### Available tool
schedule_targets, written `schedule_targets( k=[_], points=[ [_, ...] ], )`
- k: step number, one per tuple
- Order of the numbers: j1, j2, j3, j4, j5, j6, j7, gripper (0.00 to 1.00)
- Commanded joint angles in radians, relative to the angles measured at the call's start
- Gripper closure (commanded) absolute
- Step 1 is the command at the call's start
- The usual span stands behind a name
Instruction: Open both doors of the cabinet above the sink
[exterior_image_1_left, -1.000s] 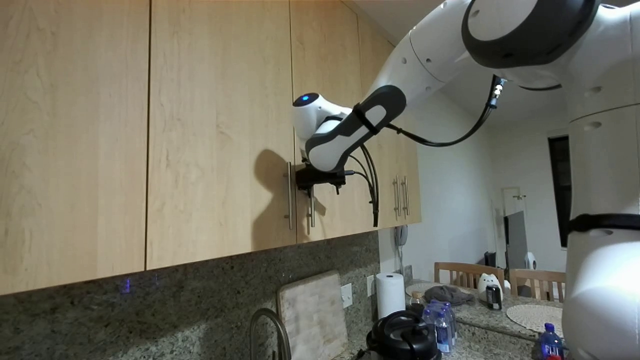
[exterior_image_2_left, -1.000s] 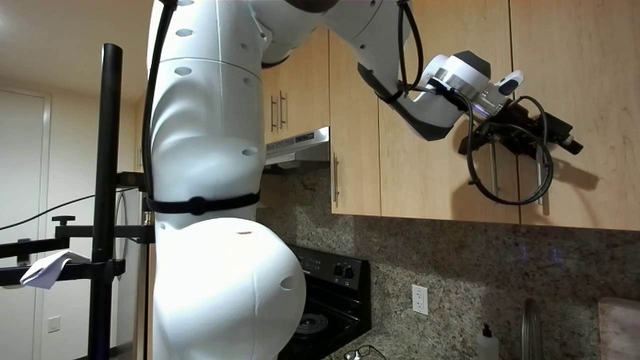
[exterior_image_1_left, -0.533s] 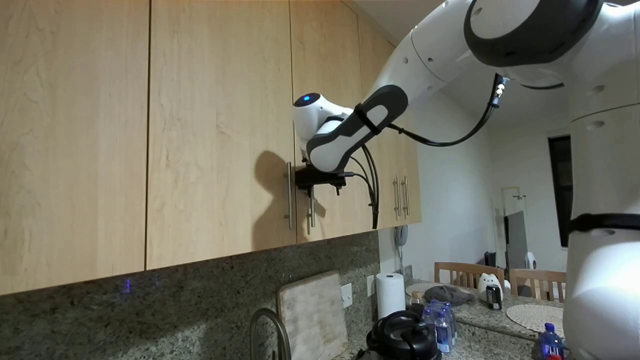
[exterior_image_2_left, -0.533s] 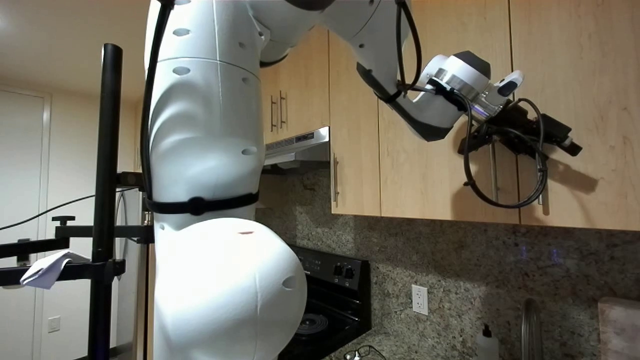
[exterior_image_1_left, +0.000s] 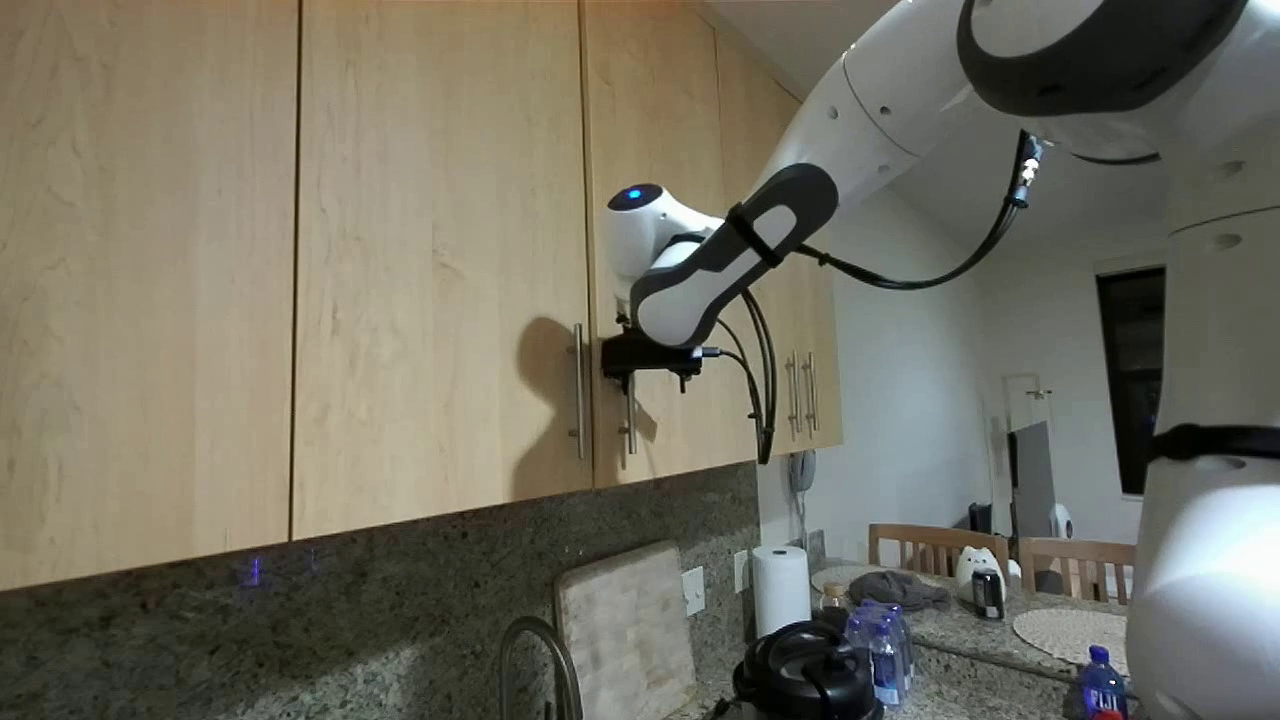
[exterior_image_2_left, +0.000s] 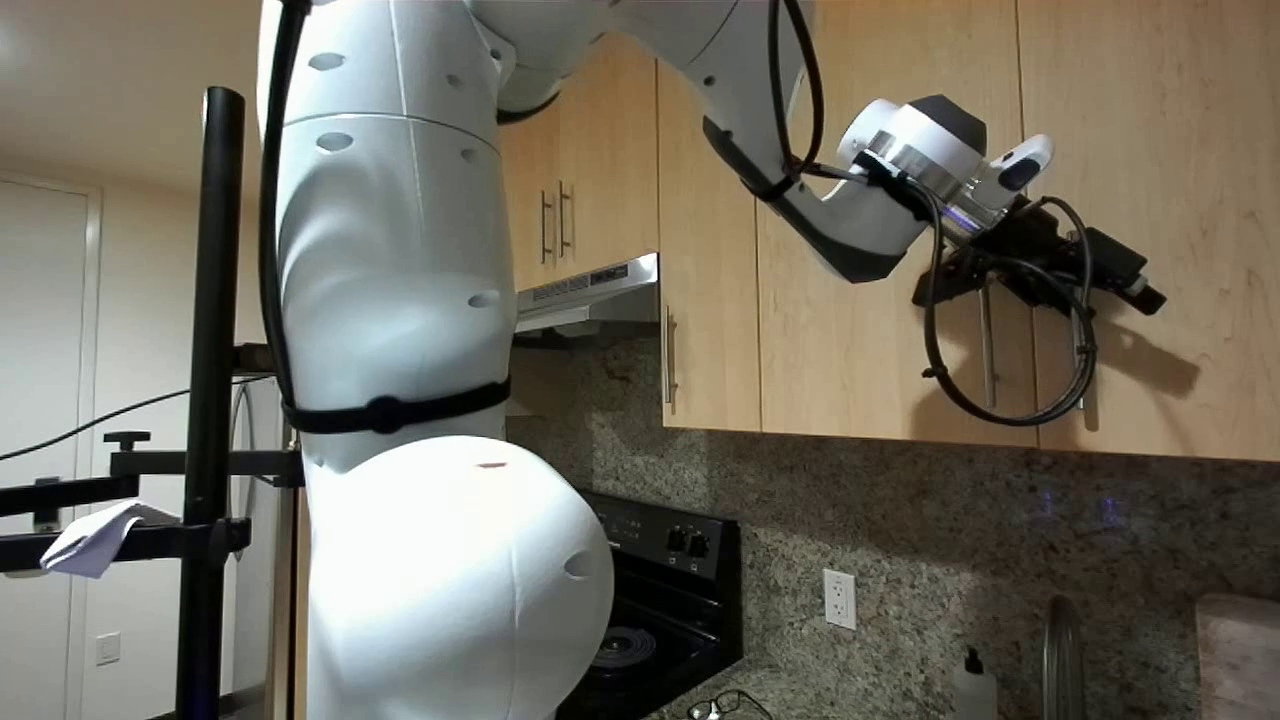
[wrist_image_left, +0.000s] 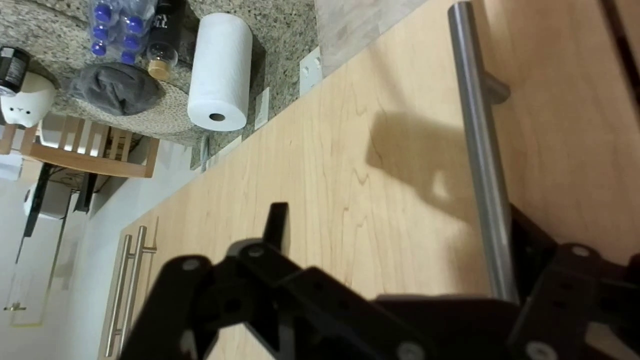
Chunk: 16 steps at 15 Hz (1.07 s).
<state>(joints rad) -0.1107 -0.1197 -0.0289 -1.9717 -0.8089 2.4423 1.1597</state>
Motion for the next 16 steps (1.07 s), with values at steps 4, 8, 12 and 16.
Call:
schedule_targets(
  k=[4,8,12,16],
  points=[
    [-0.029,-0.173,-0.057,-0.212,0.077,0.11,-0.082,0.0],
    [-0.043,-0.236,-0.08,-0.261,0.168,0.091,-0.204,0.0],
    [-0.072,-0.276,-0.093,-0.281,0.231,0.084,-0.361,0.0],
    [-0.106,-0.297,-0.111,-0.298,0.305,0.097,-0.525,0.0]
  ],
)
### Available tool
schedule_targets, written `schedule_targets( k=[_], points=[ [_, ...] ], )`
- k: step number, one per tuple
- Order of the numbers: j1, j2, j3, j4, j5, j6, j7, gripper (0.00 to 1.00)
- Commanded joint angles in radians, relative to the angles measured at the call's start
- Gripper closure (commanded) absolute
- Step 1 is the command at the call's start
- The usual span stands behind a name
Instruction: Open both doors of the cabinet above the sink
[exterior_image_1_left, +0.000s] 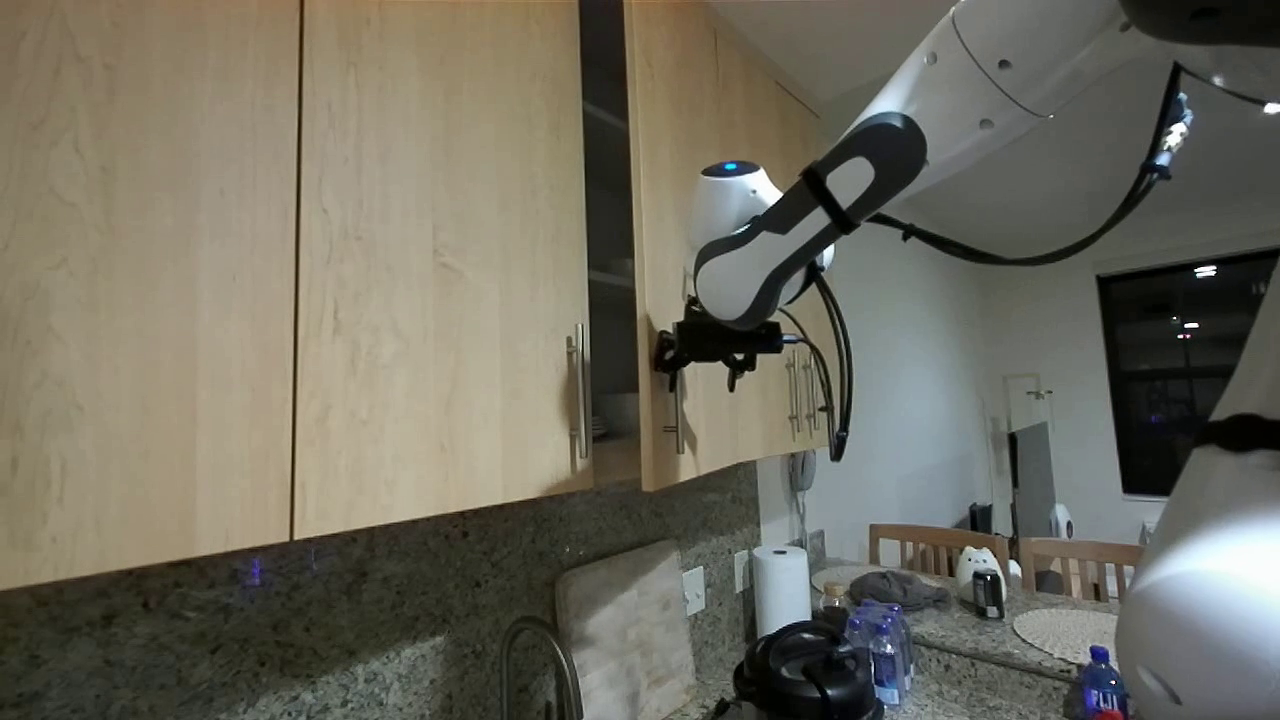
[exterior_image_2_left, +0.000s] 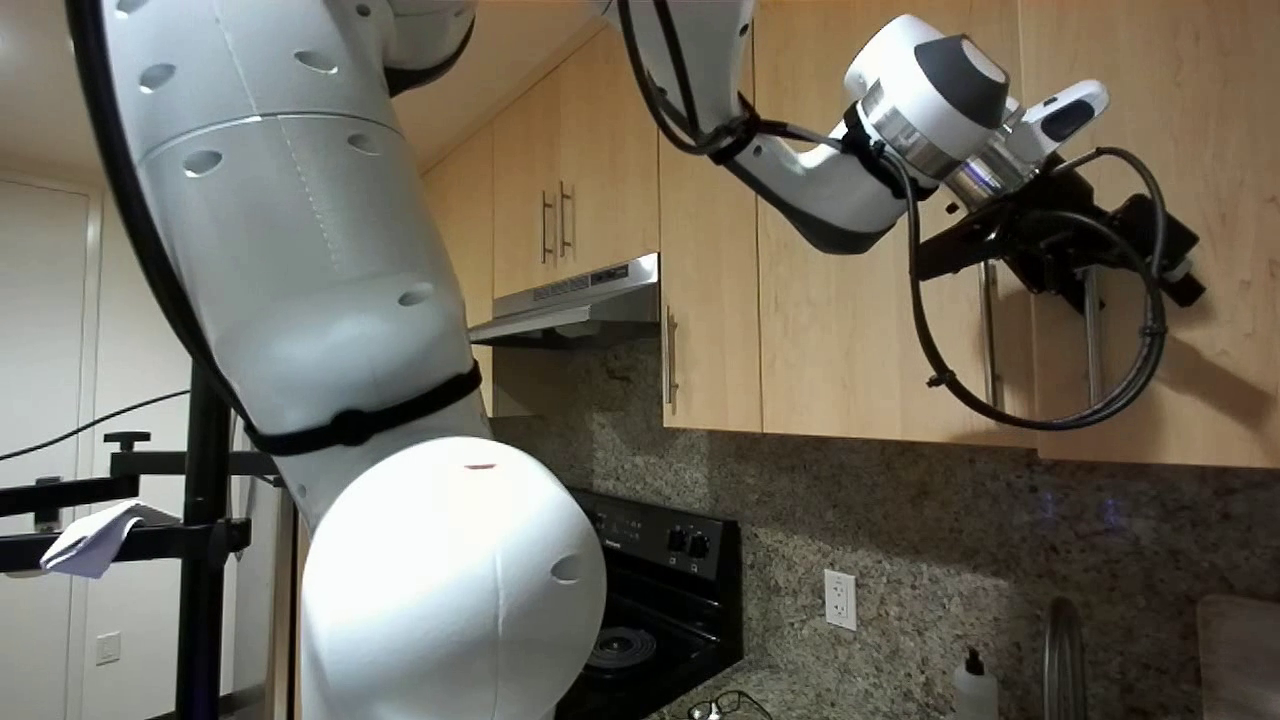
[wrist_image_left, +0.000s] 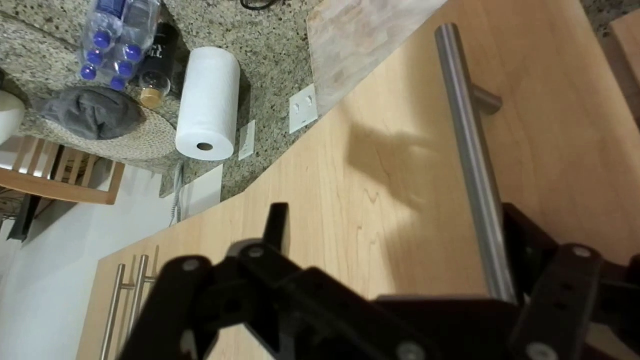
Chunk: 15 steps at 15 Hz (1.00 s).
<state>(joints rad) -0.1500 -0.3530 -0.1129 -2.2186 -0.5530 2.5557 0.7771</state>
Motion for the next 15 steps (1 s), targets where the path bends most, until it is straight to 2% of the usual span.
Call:
schedule_targets(
  k=[1,9,15],
  points=[
    [-0.076,-0.071,-0.029,-0.055,0.068,-0.015,-0.18,0.0],
    [-0.135,-0.132,-0.074,-0.106,0.211,0.003,-0.444,0.0],
    [-0.152,-0.18,-0.128,-0.145,0.29,0.009,-0.617,0.0]
  ],
)
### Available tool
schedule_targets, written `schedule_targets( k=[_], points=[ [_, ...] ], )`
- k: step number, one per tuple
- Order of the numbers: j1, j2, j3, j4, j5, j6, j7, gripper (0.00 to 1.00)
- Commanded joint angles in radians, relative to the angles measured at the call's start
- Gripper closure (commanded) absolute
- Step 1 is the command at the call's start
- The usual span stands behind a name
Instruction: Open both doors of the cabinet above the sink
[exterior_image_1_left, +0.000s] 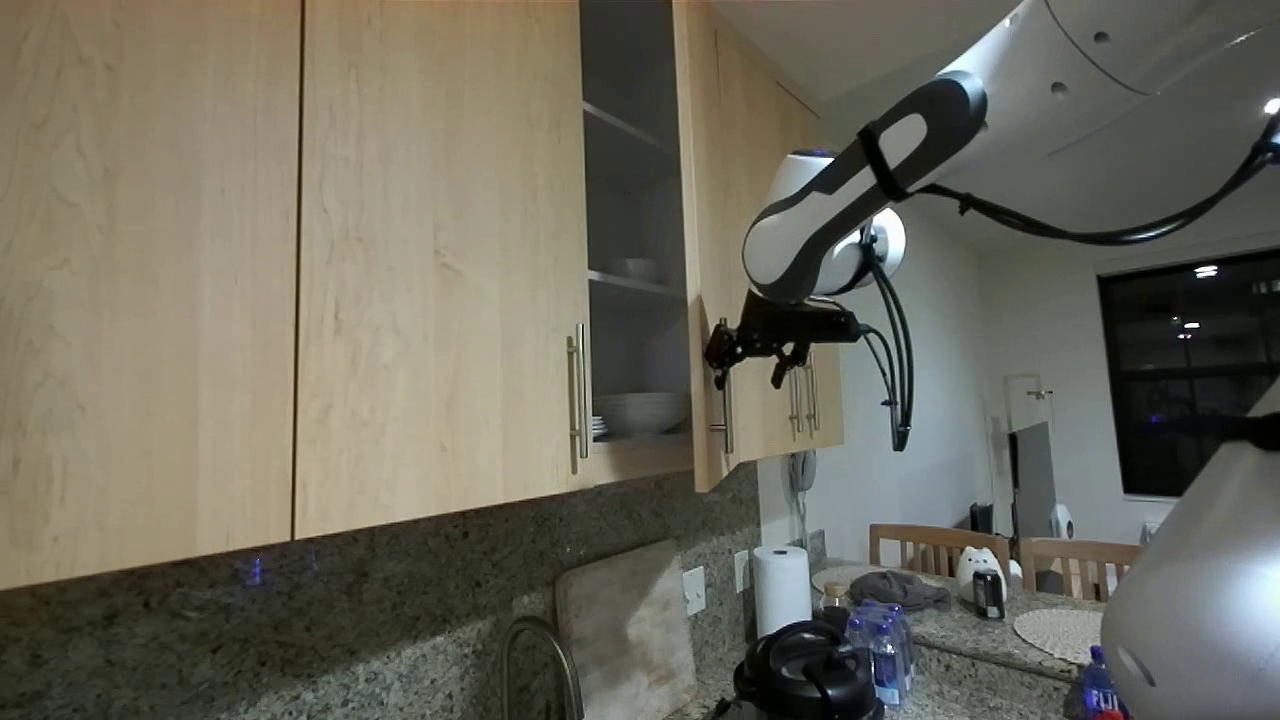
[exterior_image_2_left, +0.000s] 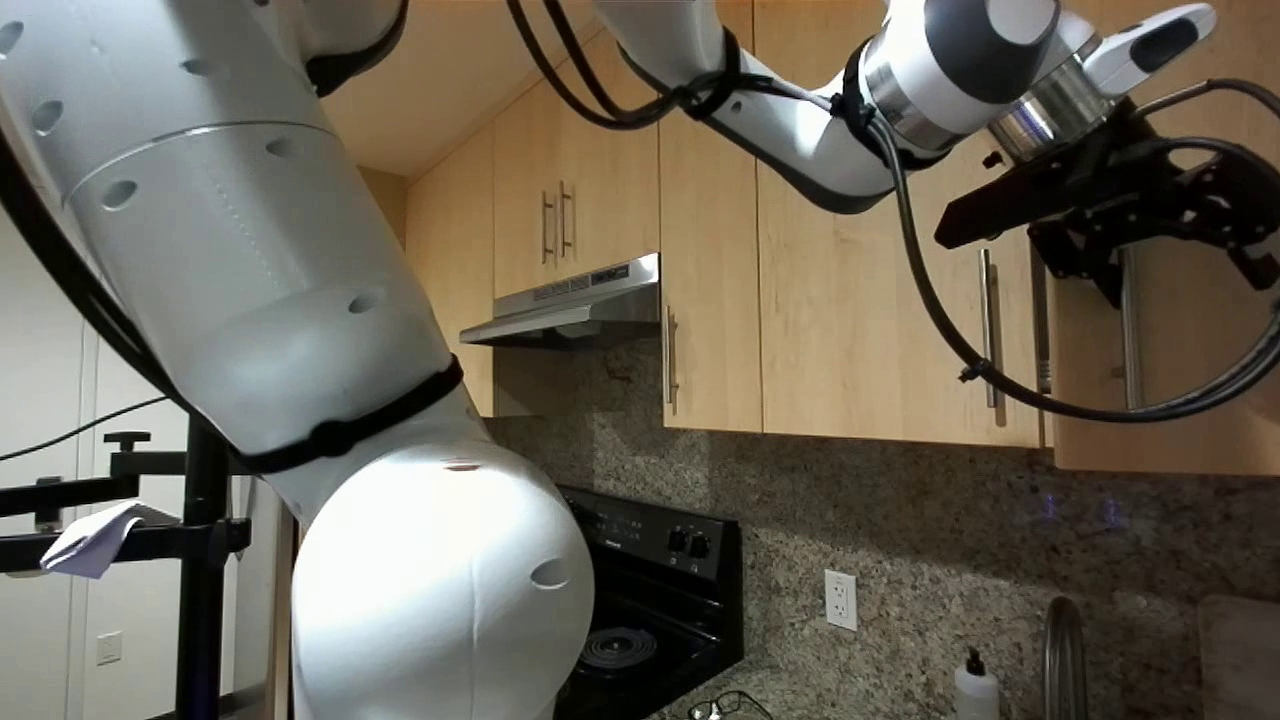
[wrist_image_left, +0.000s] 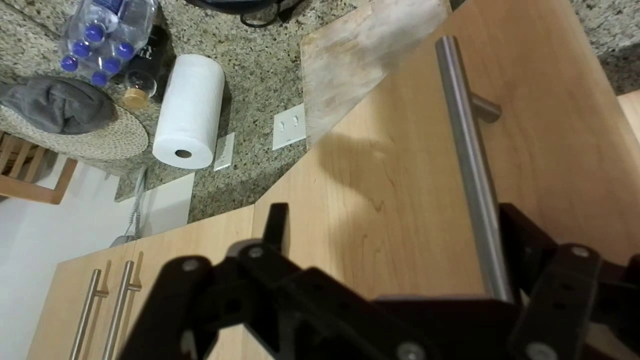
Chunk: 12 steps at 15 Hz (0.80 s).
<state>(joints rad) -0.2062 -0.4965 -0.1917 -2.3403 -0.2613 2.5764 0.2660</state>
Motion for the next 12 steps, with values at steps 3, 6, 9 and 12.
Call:
schedule_targets(
  k=[3,6,9,12],
  points=[
    [-0.09,-0.053,-0.093,-0.031,0.036,-0.012,-0.223,0.0],
    [-0.076,-0.068,-0.146,-0.034,0.08,-0.01,-0.352,0.0],
    [-0.038,-0.076,-0.223,-0.026,0.139,-0.016,-0.501,0.0],
    [0.014,-0.078,-0.323,-0.012,0.208,-0.018,-0.651,0.0]
  ],
)
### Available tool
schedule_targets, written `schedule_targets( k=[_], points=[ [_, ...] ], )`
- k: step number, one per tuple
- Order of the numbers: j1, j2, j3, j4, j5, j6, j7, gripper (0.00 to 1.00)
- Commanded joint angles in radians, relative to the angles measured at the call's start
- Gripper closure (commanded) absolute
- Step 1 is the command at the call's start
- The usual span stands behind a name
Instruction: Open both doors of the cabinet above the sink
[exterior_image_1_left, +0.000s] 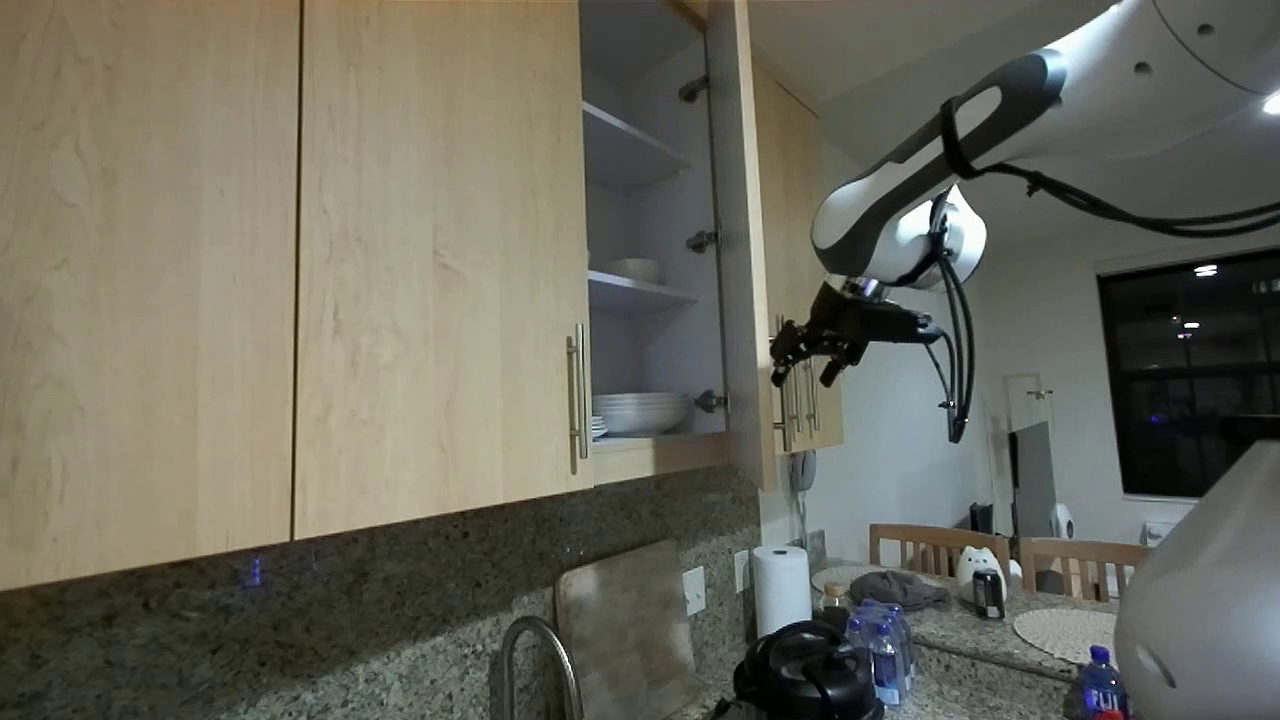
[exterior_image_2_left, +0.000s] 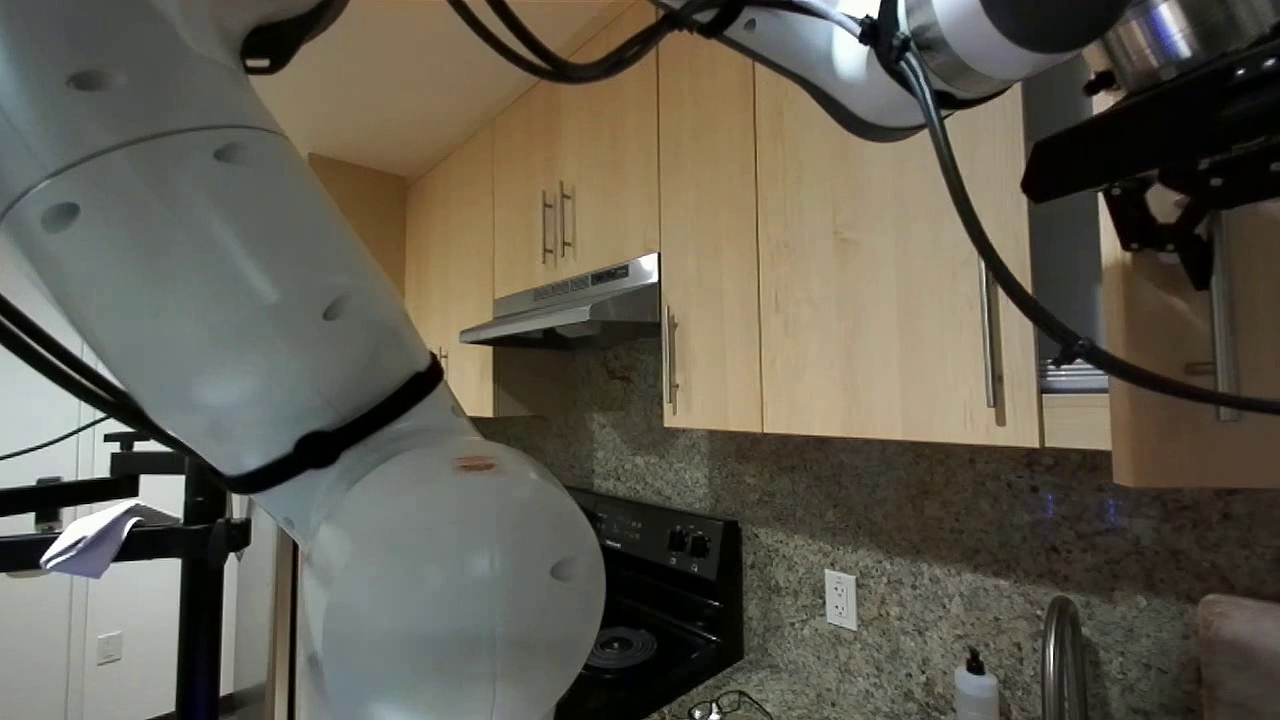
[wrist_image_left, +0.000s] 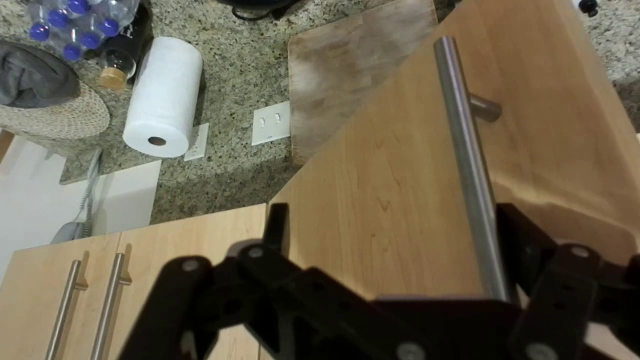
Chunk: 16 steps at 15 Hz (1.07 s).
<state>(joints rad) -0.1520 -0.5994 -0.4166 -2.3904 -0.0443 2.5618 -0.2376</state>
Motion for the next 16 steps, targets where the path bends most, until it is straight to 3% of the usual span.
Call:
schedule_targets(
  k=[1,9,16],
  points=[
    [-0.021,0.026,-0.136,0.047,0.014,-0.007,-0.194,0.0],
    [0.147,0.051,-0.399,0.197,0.124,-0.133,-0.456,0.0],
    [0.195,-0.046,-0.47,0.204,0.113,-0.226,-0.607,0.0]
  ],
)
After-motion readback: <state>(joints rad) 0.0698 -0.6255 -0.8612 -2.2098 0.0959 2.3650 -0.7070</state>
